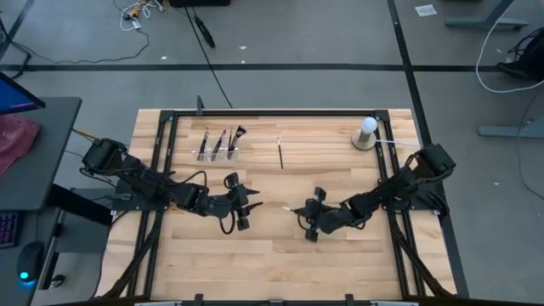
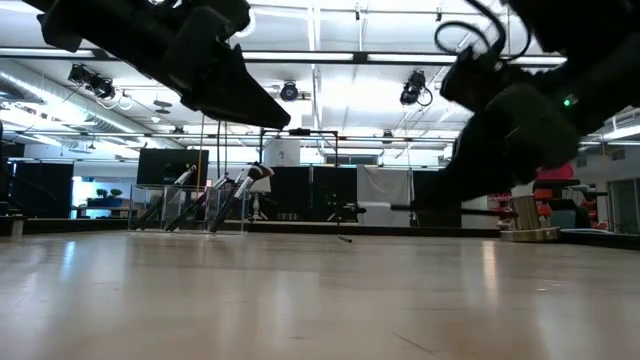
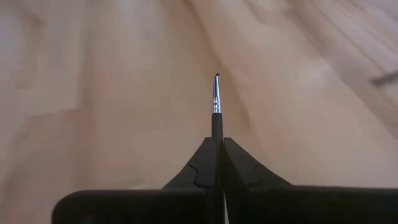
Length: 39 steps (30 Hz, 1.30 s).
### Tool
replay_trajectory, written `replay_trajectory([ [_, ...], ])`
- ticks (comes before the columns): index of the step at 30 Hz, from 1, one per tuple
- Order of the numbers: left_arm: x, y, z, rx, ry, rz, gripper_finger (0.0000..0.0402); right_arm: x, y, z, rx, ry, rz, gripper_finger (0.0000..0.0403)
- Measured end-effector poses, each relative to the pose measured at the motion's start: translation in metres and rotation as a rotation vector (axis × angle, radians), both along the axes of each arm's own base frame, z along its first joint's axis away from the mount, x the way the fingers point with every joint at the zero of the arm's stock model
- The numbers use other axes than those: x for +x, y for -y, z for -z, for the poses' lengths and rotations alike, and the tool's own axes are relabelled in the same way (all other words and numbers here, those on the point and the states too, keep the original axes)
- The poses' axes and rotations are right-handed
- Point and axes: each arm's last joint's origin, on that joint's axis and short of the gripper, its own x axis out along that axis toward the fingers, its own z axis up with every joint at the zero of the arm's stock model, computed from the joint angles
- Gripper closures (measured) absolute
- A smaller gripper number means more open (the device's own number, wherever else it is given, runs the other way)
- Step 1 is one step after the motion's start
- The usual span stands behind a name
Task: Put items in baskets/containers
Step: Put the liner brush into the transparent organizer
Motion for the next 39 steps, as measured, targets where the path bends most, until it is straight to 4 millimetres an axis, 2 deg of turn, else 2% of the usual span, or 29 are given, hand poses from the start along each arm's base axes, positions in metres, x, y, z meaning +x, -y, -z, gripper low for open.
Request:
replay_trajectory([
  [5,-0.001,0.009,0.0,0.016,-0.027,0.13,0.0232,0.004,-0.017,-0.011,-0.001,0.092,-0.205,0.0396],
  [10,-0.002,0.02,-0.005,0.036,0.011,0.249,0.0232,0.012,-0.028,-0.032,-0.02,0.302,-0.399,0.0396],
  [16,-0.001,0.031,-0.014,0.068,0.102,0.345,0.0232,0.022,-0.019,-0.057,-0.122,0.544,-0.5,0.0395],
  [20,-0.001,0.034,-0.022,0.084,0.177,0.36,0.0232,0.028,-0.007,-0.067,-0.121,0.649,-0.53,0.0394],
  [26,0.008,0.038,-0.025,0.11,0.325,0.359,0.0232,0.032,0.003,-0.07,-0.111,0.683,-0.551,0.0394],
  [32,0.019,0.043,-0.015,0.153,0.485,0.35,0.0232,0.032,0.004,-0.07,-0.107,0.682,-0.547,0.0393],
  [39,0.021,0.046,-0.012,0.153,0.533,0.45,0.0248,0.032,0.004,-0.07,-0.093,0.683,-0.545,0.0393],
])
